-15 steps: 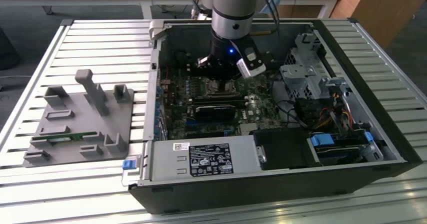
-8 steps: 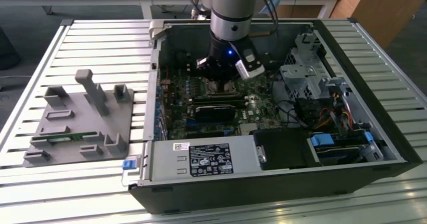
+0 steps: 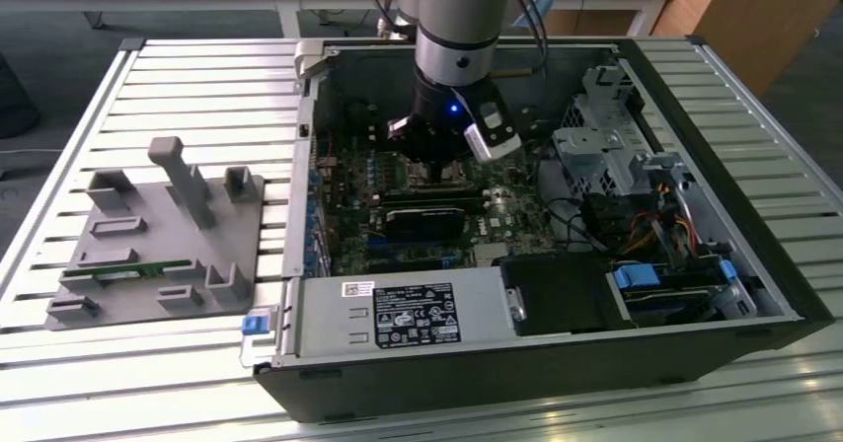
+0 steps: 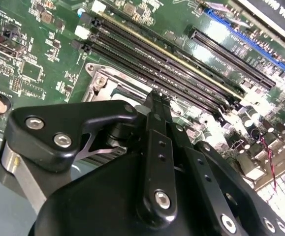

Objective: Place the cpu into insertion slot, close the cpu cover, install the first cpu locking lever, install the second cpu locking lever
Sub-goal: 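Install the second cpu locking lever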

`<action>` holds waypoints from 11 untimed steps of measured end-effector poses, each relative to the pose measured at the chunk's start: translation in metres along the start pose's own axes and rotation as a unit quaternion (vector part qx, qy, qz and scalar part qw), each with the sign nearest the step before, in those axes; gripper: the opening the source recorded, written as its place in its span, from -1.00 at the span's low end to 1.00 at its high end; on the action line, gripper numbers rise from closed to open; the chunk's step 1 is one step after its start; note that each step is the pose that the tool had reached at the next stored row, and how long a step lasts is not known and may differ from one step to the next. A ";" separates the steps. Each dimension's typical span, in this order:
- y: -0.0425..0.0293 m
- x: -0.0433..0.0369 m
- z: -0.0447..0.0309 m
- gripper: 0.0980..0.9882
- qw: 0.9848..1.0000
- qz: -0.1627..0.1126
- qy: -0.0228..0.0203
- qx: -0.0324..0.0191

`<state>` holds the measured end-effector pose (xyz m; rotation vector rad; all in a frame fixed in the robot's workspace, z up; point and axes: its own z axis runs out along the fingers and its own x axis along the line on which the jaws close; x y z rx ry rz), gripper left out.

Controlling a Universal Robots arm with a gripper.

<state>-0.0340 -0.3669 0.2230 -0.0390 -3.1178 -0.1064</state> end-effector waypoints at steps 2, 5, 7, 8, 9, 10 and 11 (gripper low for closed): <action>-0.0018 0.0004 -0.0001 -0.98 1.000 0.000 0.000 0.000; -0.0050 0.0028 -0.0003 -0.98 1.000 0.000 0.000 -0.002; -0.0061 0.0061 -0.0003 -0.98 1.000 0.000 0.000 -0.003; -0.0066 0.0081 -0.0003 -0.98 1.000 0.000 0.000 -0.004; -0.0070 0.0101 -0.0003 -0.98 1.000 0.000 0.000 -0.005; -0.0074 0.0119 -0.0003 -0.98 1.000 0.000 0.000 -0.005; -0.0077 0.0134 -0.0002 -0.98 1.000 0.000 0.000 -0.005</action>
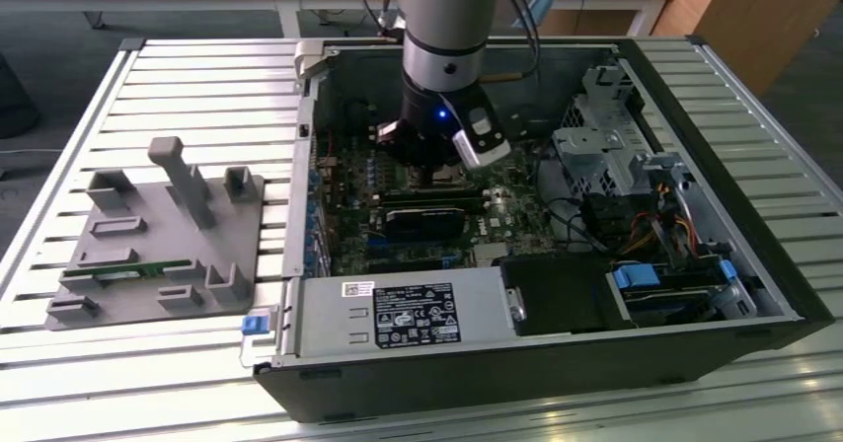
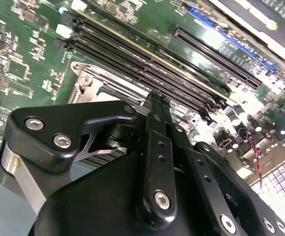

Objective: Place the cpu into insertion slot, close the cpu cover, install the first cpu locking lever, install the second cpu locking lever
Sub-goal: 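Install the second cpu locking lever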

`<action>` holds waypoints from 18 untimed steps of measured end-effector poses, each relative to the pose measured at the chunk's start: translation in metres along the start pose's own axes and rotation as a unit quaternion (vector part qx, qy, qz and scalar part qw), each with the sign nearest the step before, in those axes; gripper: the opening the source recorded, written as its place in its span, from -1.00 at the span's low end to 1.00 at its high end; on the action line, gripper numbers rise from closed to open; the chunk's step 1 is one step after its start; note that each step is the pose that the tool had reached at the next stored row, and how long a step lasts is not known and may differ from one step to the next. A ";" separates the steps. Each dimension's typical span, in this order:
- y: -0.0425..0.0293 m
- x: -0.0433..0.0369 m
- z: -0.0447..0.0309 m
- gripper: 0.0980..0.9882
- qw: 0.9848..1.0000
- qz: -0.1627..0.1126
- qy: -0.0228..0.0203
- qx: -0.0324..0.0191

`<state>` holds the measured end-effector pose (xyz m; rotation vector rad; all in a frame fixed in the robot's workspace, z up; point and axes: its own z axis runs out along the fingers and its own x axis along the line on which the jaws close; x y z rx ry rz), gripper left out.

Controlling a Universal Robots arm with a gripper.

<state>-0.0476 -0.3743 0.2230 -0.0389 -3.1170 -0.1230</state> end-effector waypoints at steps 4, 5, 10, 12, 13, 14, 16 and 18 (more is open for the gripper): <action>-0.0017 0.0020 0.0000 -0.98 1.000 0.000 0.000 -0.005; -0.0029 0.0022 0.0000 -0.98 1.000 0.000 0.000 -0.007; -0.0098 0.0029 -0.0006 -0.98 1.000 0.000 0.000 -0.016; -0.0115 0.0038 -0.0007 -0.98 1.000 0.000 0.001 -0.022; -0.0122 0.0046 -0.0007 -0.98 1.000 0.000 0.001 -0.026; -0.0129 0.0055 -0.0008 -0.98 1.000 -0.001 0.001 -0.030; -0.0138 0.0077 -0.0008 -0.98 0.999 -0.001 0.001 -0.037; -0.0143 0.0094 -0.0006 -0.98 0.999 -0.001 0.001 -0.040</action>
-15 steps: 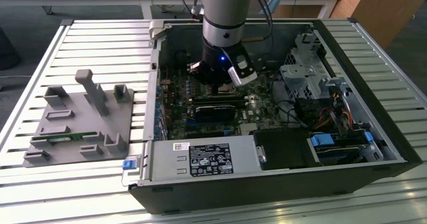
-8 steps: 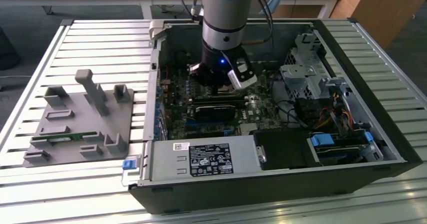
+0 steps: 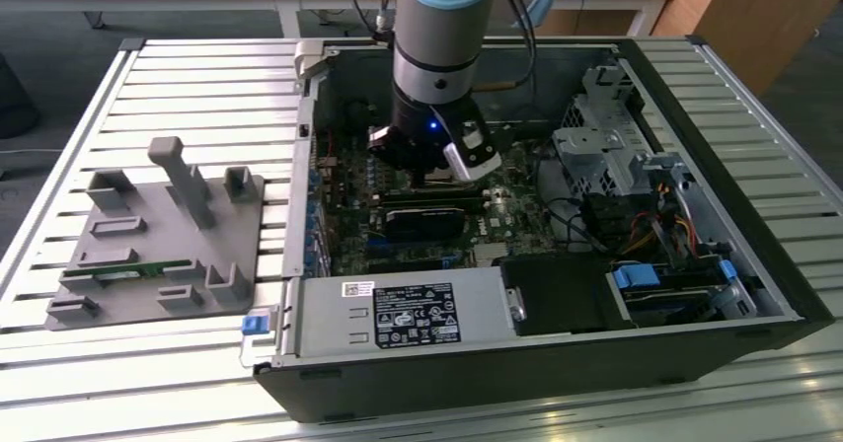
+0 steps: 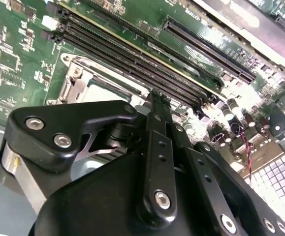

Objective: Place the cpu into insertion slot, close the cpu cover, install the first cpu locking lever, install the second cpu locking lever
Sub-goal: 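Install the second cpu locking lever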

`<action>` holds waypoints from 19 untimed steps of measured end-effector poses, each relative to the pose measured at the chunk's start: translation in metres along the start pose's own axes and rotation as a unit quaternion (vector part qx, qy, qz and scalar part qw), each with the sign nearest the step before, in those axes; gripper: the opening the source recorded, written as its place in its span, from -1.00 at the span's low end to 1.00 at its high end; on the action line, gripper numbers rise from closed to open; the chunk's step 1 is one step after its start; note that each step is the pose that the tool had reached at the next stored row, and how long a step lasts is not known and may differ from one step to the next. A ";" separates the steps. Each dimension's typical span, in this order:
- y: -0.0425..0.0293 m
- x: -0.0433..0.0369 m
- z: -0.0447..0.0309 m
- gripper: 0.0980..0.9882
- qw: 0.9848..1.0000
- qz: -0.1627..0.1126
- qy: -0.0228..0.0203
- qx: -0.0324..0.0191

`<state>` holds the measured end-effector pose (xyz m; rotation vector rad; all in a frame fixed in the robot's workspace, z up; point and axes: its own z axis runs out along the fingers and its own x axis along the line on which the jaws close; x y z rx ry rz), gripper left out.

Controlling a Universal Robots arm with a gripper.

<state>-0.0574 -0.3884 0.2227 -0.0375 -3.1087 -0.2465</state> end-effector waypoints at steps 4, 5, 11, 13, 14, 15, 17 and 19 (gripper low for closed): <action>-0.0009 0.0021 0.0018 -0.98 1.000 0.000 0.000 -0.003; -0.0012 0.0022 0.0030 -0.98 1.000 0.000 0.000 -0.003; -0.0026 0.0023 0.0110 -0.98 1.000 0.000 0.000 -0.007; -0.0043 0.0023 0.0115 -0.98 1.000 0.000 0.000 -0.011; -0.0056 0.0023 0.0114 -0.98 1.000 0.000 0.000 -0.015; -0.0073 0.0024 0.0111 -0.98 1.000 0.000 0.000 -0.018; -0.0097 0.0024 0.0107 -0.98 1.000 -0.001 0.001 -0.025; -0.0118 0.0026 0.0105 -0.98 0.999 -0.001 0.001 -0.032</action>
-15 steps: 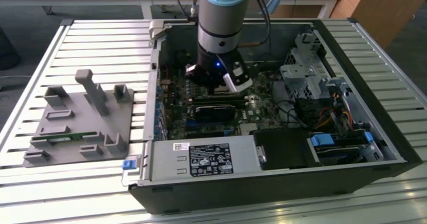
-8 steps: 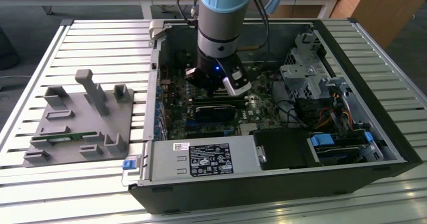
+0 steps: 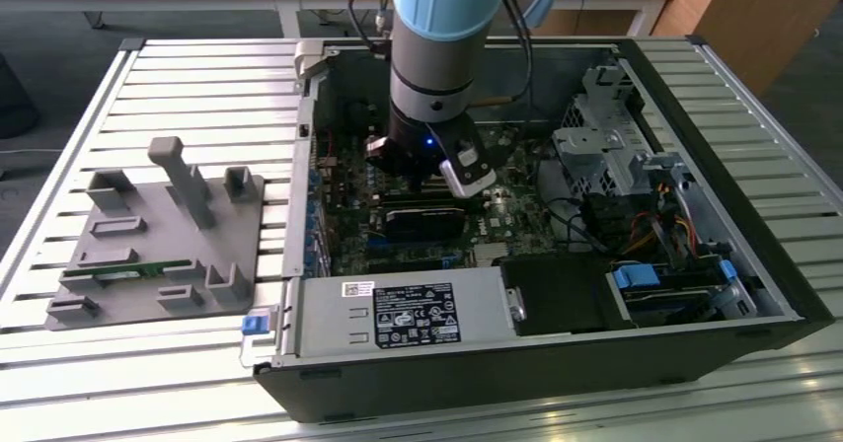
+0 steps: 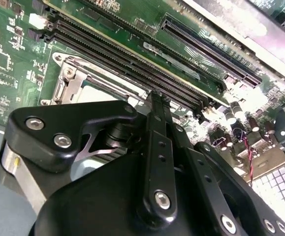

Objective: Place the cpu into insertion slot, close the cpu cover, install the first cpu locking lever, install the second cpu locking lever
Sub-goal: 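Install the second cpu locking lever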

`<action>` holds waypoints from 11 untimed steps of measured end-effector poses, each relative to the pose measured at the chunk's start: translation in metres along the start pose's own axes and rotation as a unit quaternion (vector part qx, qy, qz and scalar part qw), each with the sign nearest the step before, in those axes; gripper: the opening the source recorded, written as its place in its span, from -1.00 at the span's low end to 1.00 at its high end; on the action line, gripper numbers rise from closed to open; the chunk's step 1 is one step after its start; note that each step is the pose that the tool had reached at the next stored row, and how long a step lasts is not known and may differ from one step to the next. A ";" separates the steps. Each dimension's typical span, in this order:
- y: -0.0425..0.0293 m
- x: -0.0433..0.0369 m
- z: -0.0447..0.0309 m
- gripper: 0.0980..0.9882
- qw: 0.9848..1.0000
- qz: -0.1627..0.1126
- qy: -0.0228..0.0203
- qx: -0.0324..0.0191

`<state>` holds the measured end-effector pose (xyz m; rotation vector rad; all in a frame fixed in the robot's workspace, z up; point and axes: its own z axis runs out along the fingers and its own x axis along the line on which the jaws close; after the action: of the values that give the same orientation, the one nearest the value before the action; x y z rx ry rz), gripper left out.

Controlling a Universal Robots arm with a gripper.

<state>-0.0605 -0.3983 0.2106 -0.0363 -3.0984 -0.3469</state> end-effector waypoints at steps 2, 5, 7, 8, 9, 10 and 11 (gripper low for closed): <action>-0.0021 0.0005 -0.0005 -0.98 1.000 0.000 0.000 -0.007; -0.0037 0.0020 0.0006 -0.98 1.000 0.000 0.000 -0.011; -0.0043 0.0037 0.0025 -0.98 1.000 0.000 0.000 -0.014; -0.0045 0.0040 0.0033 -0.98 1.000 0.000 0.000 -0.015; -0.0047 0.0040 0.0040 -0.98 1.000 0.000 0.000 -0.017; -0.0050 0.0041 0.0050 -0.98 1.000 0.000 0.001 -0.018; -0.0052 0.0041 0.0062 -0.98 1.000 0.000 0.000 -0.019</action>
<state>-0.0648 -0.4019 0.2035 -0.0357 -3.0907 -0.4066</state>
